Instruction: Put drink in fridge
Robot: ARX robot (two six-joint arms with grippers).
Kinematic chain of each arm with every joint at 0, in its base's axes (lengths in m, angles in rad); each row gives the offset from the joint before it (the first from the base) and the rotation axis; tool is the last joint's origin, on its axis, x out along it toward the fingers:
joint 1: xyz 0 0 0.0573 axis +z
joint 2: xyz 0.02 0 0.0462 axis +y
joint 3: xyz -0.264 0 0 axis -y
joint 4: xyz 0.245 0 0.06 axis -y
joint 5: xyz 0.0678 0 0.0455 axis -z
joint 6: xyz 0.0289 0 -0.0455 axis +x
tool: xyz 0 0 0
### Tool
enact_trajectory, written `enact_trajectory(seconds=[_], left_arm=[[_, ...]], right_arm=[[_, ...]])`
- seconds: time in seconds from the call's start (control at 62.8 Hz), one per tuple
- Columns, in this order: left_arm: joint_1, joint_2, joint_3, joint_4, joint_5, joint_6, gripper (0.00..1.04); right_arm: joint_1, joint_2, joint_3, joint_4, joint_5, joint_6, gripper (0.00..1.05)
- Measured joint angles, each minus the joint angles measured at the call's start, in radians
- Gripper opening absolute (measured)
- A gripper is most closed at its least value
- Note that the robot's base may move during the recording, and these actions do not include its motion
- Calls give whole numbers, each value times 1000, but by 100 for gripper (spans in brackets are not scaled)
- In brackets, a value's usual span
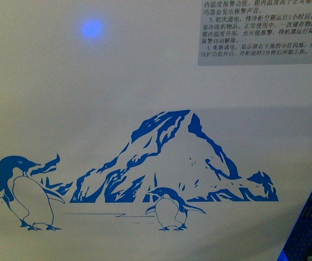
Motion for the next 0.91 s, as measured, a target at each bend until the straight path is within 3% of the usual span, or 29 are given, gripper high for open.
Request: enact_trajectory(seconds=[0.303, 0.621, 0.908], left_arm=[[0, 0, 0, 0, 0, 0, 97], [0, 0, 0, 0, 0, 0, 97], [0, 0, 0, 0, 0, 0, 97]], right_arm=[[-6, 17, -3, -11, -70, 3, 95], [21, -82, -173, 35, -161, 47, 44], [59, -377, -383, 77, -241, 80, 37]])
